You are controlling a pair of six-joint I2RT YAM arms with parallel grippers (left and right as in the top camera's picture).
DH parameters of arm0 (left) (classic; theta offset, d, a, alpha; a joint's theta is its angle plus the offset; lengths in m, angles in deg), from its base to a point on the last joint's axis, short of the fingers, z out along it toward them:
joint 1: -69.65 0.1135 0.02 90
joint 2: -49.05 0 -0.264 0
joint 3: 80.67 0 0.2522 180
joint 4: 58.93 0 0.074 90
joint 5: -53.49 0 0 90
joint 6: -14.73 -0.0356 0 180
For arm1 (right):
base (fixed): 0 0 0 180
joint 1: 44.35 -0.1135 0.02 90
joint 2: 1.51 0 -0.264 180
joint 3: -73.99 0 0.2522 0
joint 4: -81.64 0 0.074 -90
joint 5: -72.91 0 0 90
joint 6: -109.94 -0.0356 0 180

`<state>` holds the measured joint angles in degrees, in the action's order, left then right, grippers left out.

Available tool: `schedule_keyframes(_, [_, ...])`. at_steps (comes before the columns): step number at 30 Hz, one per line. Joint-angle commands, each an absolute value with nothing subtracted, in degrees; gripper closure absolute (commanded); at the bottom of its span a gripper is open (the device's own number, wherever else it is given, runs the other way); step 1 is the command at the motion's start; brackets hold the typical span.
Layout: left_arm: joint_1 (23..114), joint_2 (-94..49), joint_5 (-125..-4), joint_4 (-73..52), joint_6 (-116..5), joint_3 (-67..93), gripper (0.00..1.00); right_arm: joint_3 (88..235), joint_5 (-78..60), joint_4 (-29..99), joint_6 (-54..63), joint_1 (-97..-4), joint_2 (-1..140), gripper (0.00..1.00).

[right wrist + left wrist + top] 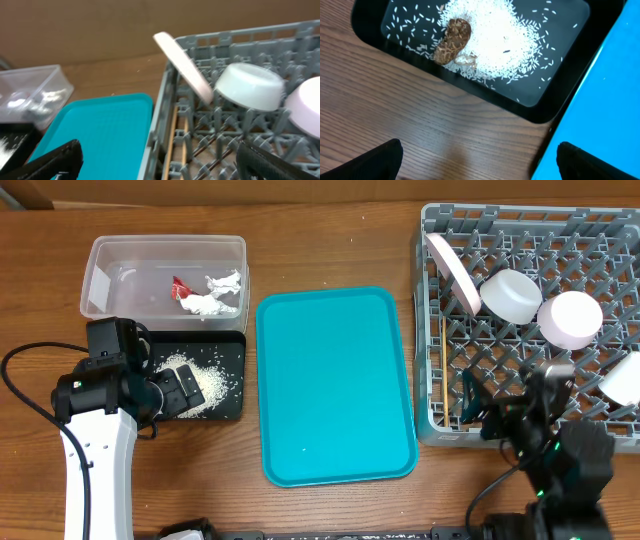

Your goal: Sort waste into correct bins and load items into the dishwasher

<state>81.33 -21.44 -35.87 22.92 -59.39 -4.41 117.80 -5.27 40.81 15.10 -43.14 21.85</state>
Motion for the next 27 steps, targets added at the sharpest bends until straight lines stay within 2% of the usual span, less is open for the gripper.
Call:
schedule_keyframes(1, [81.6,-21.4,-36.3,22.9,-60.5,-4.2,0.00,108.2,-5.5,52.7,15.3,-44.6,13.1,0.00])
schedule_keyframes(5, [81.6,-21.4,-36.3,22.9,-60.5,-4.2,0.00,100.0,-5.7,63.9,15.3,-44.6,5.8,0.00])
schedule_keyframes(12, [81.6,-21.4,-36.3,22.9,-60.5,-4.2,0.00,93.8,-9.4,70.3,15.3,-44.6,-1.4,0.00])
schedule_keyframes(17, [81.6,-21.4,-36.3,22.9,-60.5,-4.2,0.00,89.4,-10.0,69.0,15.3,-44.6,-1.4,0.00])
schedule_keyframes(19, [81.6,-21.4,-36.3,22.9,-60.5,-4.2,0.00,88.2,-11.1,63.7,15.3,-44.6,-1.4,0.00])
schedule_keyframes(27, [81.6,-21.4,-36.3,22.9,-60.5,-4.2,0.00,88.2,-11.0,63.6,15.3,-44.6,-1.3,0.00])
